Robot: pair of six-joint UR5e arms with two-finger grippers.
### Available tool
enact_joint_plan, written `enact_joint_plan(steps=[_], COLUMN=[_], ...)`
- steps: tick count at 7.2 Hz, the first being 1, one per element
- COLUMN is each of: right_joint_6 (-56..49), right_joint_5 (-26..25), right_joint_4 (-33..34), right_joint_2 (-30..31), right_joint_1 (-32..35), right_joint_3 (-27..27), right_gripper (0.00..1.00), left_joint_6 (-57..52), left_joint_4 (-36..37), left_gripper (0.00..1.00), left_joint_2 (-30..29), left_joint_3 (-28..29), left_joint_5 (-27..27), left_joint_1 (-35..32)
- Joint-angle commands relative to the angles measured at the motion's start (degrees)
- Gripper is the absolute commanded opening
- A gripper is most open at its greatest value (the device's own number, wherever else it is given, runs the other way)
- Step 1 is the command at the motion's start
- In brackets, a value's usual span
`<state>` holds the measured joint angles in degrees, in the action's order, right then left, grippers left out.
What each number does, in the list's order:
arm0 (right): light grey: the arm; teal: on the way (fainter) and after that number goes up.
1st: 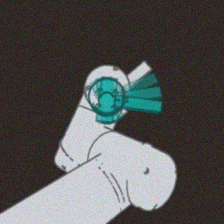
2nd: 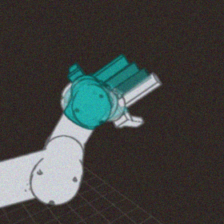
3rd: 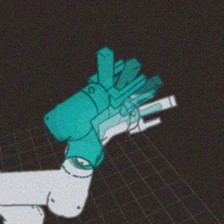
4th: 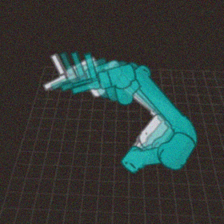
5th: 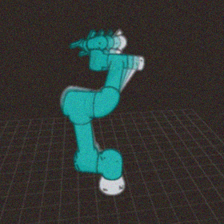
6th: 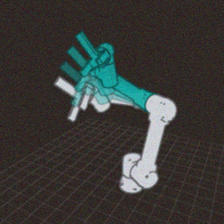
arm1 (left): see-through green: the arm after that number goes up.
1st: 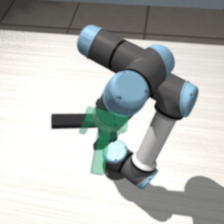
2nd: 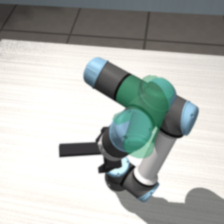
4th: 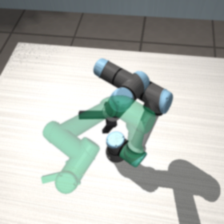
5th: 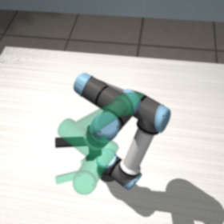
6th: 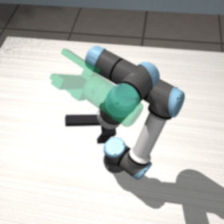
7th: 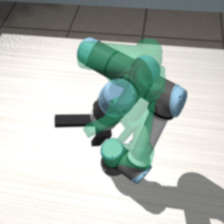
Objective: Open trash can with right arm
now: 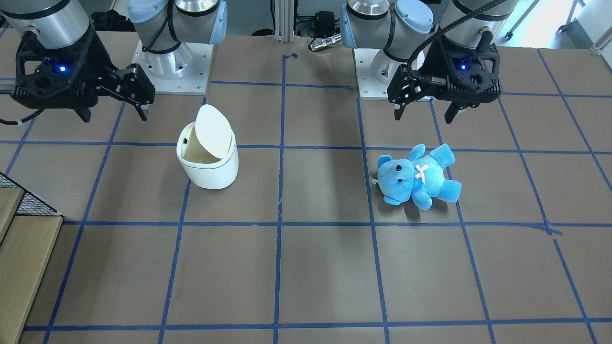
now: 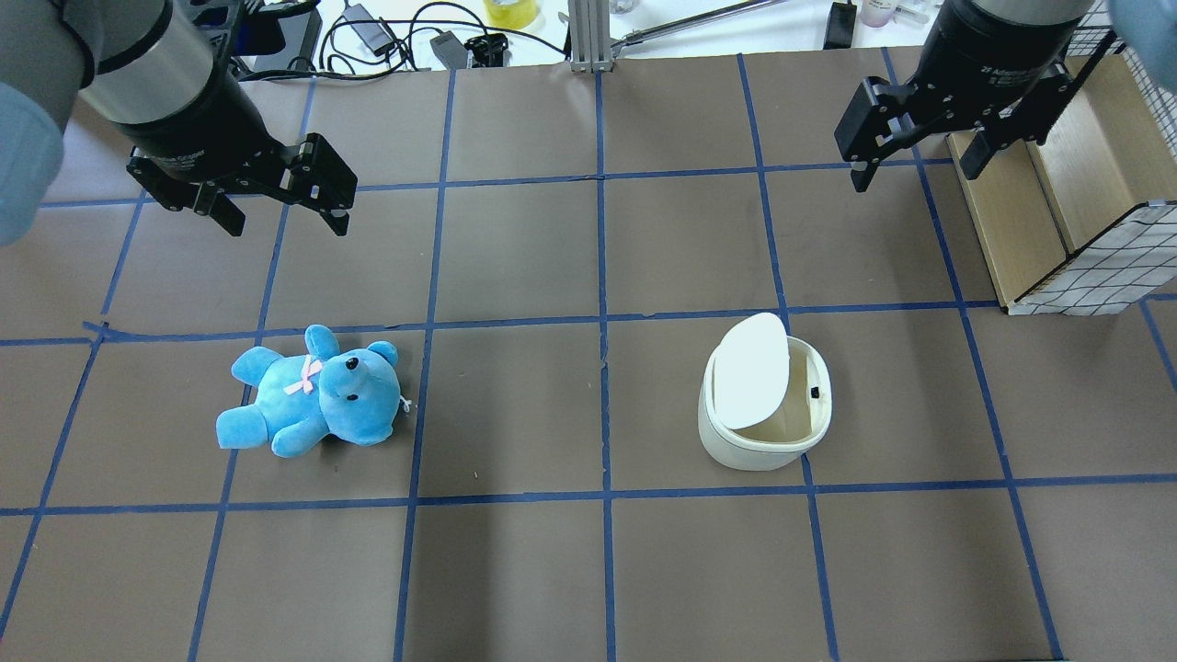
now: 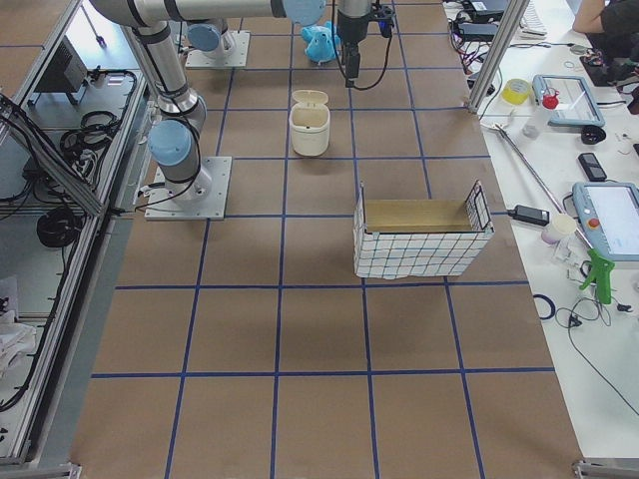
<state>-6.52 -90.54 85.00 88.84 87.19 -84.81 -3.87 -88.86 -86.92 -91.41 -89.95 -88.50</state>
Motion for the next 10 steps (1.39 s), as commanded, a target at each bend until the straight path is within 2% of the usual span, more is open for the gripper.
enact_joint_plan(steps=[1,4,5,10], right_joint_6=[0.7,1.7,5.4,6.5], right_joint_5=[3.3,2.3,1.7,1.7], right_joint_4=[-2.0,-2.6,-2.6,-2.4], right_joint_2=[0.0,0.0,0.1,0.4], right_joint_1=[0.0,0.1,0.3,0.6], right_joint_3=[0.0,-0.1,-0.2,-0.8], right_gripper=[1.0,1.0,1.0,1.0], left_joint_6=[0.0,0.0,0.0,0.0], left_joint_4=[0.0,0.0,0.0,0.0], left_gripper=[1.0,1.0,1.0,1.0], left_joint_2=[0.0,0.0,0.0,0.0], left_joint_3=[0.0,0.0,0.0,0.0], left_joint_5=[0.0,0.0,0.0,-0.1], left_joint_1=[0.0,0.0,0.0,0.0])
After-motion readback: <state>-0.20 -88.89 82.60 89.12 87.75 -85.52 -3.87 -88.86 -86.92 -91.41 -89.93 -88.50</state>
